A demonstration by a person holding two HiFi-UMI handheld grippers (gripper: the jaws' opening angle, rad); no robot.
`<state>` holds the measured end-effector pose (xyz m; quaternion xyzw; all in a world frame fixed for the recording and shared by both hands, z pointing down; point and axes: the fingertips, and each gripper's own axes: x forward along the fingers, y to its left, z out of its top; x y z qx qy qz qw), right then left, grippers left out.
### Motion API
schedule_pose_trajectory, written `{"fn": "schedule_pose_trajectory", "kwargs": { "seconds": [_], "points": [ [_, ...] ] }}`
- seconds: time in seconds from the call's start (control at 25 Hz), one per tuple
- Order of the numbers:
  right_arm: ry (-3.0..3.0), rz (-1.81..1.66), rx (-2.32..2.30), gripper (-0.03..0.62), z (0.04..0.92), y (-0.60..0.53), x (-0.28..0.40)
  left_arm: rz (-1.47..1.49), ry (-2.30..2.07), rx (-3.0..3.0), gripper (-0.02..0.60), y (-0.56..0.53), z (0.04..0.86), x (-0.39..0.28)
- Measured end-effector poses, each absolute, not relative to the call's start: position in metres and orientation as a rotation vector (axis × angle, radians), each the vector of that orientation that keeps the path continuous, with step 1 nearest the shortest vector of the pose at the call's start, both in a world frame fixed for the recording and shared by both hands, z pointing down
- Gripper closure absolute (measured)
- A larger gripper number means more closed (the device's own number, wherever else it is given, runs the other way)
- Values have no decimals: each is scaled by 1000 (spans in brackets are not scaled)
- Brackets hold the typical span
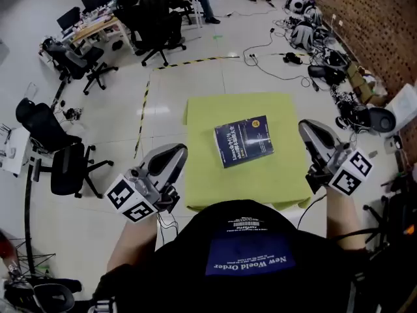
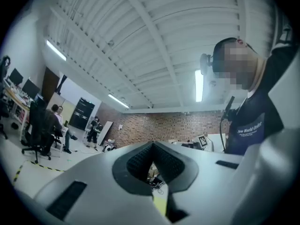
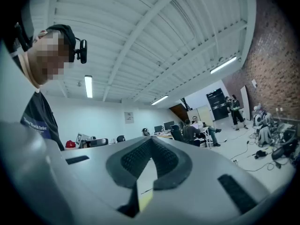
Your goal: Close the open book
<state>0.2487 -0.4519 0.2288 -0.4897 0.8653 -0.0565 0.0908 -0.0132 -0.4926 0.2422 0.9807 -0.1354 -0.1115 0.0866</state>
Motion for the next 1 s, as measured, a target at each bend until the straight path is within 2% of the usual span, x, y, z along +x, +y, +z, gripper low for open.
{"fn": "schedule_pose_trajectory", "kwargs": {
  "seconds": [0.32,1.0],
  "points": [
    [2540,-272,-1463,608,241,-460,250,-352,-525,2892,574,-485,241,-8],
    [2639,-176,-1490,609,246,-465,242,-366,-563,2903,574,-477,242,-13]
  ]
}}
